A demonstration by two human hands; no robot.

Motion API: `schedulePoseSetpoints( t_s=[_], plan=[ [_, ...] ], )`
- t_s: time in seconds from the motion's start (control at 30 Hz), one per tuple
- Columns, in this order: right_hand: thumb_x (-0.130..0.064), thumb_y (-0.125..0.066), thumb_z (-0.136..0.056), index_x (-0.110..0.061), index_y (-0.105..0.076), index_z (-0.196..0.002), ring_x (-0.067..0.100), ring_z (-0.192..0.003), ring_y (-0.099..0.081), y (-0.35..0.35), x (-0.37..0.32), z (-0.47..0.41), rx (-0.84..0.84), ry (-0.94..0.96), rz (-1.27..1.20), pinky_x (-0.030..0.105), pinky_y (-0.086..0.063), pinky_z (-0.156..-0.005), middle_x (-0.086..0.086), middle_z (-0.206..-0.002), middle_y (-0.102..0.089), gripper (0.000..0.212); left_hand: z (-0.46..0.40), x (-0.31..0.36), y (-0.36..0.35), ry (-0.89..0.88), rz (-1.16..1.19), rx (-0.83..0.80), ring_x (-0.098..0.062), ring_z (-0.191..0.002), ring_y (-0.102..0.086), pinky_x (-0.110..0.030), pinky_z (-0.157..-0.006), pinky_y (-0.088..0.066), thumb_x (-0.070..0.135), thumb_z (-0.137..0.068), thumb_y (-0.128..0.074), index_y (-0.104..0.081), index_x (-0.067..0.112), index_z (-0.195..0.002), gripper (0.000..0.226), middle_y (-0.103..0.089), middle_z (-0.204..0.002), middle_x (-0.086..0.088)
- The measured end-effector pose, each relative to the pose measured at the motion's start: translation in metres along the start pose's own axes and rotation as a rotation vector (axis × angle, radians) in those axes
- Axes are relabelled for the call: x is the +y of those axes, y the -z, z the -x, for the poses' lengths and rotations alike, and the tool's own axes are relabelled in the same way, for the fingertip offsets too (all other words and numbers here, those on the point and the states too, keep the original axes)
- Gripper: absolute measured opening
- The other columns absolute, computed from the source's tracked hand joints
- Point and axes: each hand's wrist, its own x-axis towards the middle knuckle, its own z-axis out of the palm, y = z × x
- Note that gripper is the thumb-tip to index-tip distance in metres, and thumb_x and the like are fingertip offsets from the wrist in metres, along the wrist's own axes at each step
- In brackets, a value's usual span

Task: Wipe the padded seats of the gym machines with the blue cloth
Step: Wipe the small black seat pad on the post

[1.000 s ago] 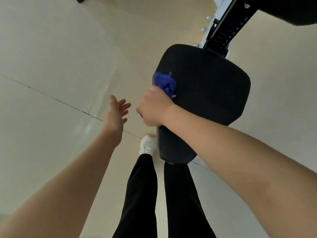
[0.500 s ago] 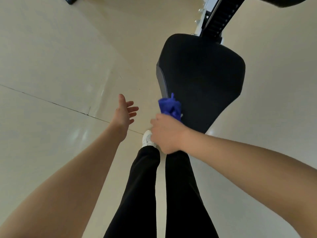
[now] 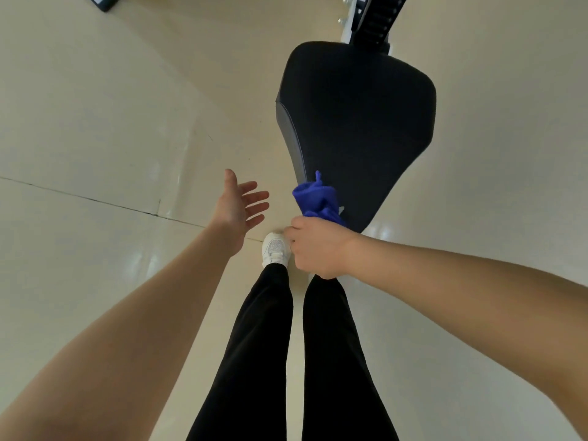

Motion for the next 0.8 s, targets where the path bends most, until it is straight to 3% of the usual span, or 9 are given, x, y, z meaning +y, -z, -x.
schedulePoseSetpoints(
  t_s=[0.13, 0.27, 0.37, 0.47, 0.57, 0.67, 0.8],
  plan=[
    [-0.024, -0.055, -0.089, -0.021, -0.069, -0.095, 0.02, -0.103, -0.049, -0.031, -0.012, 0.018, -0.014, 0.128, 0.231, 0.032, -0.036, -0.088, -0.006, -0.099, -0.066, 0.015, 0.0, -0.012, -0.011, 0.003, -0.001, -0.039, -0.024, -0.109, -0.059, -0.034, -0.09, -0.046, 0.055, -0.096, -0.011, -0.053, 0.015, -0.126, 0.064, -0.061, -0.12, -0.005],
    [-0.027, -0.062, -0.079, -0.029, -0.072, -0.082, 0.015, -0.099, -0.055, -0.057, -0.015, 0.023, 0.128, 0.077, 0.327, 0.027, -0.042, -0.085, -0.013, -0.092, -0.068, 0.011, 0.003, -0.021, -0.037, -0.095, -0.05, -0.089, -0.019, -0.112, -0.054, -0.033, -0.096, -0.042, 0.049, -0.099, -0.012, -0.049, 0.022, -0.133, 0.058, -0.051, -0.136, 0.002],
    [-0.023, -0.064, -0.074, -0.025, -0.073, -0.078, 0.015, -0.098, -0.057, -0.081, -0.018, 0.038, 0.192, 0.067, 0.339, 0.027, -0.043, -0.085, -0.008, -0.096, -0.067, 0.01, 0.012, -0.023, -0.05, -0.169, -0.107, -0.14, -0.014, -0.113, -0.05, -0.034, -0.1, -0.039, 0.046, -0.099, -0.012, -0.044, 0.026, -0.137, 0.053, -0.046, -0.131, 0.009],
    [-0.011, -0.059, -0.075, -0.021, -0.068, -0.072, 0.018, -0.088, -0.059, -0.103, -0.011, 0.069, 0.357, -0.025, 0.148, 0.03, -0.044, -0.08, -0.004, -0.09, -0.065, 0.014, 0.021, -0.021, -0.056, -0.2, -0.147, -0.172, -0.012, -0.114, -0.047, -0.03, -0.097, -0.036, 0.044, -0.1, -0.012, -0.04, 0.027, -0.139, 0.051, -0.044, -0.126, 0.013],
    [0.003, -0.039, -0.081, -0.02, -0.064, -0.088, 0.02, -0.078, -0.058, -0.101, 0.0, 0.089, 0.529, -0.159, -0.095, 0.032, -0.046, -0.067, 0.002, -0.093, -0.065, 0.035, 0.027, -0.02, -0.064, -0.218, -0.183, -0.157, -0.01, -0.115, -0.045, -0.027, -0.097, -0.035, 0.041, -0.101, -0.009, -0.038, 0.026, -0.14, 0.051, -0.044, -0.124, 0.013],
    [-0.001, -0.053, -0.076, -0.018, -0.066, -0.1, 0.023, -0.075, -0.057, -0.087, 0.007, 0.084, 0.669, -0.259, -0.309, 0.033, -0.045, -0.06, 0.007, -0.093, -0.064, 0.032, 0.025, -0.023, -0.066, -0.22, -0.19, -0.131, -0.008, -0.114, -0.043, -0.027, -0.097, -0.034, 0.04, -0.101, -0.01, -0.038, 0.029, -0.14, 0.049, -0.044, -0.128, 0.013],
    [-0.007, -0.041, -0.072, -0.013, -0.069, -0.098, 0.033, -0.072, -0.053, -0.073, 0.029, 0.077, 0.895, -0.646, -0.673, 0.036, -0.049, -0.057, 0.014, -0.088, -0.06, 0.039, 0.026, -0.024, -0.064, -0.209, -0.202, -0.133, -0.008, -0.119, -0.043, -0.032, -0.106, -0.031, 0.045, -0.1, -0.01, -0.034, 0.032, -0.142, 0.051, -0.039, -0.146, 0.01]
  ],
)
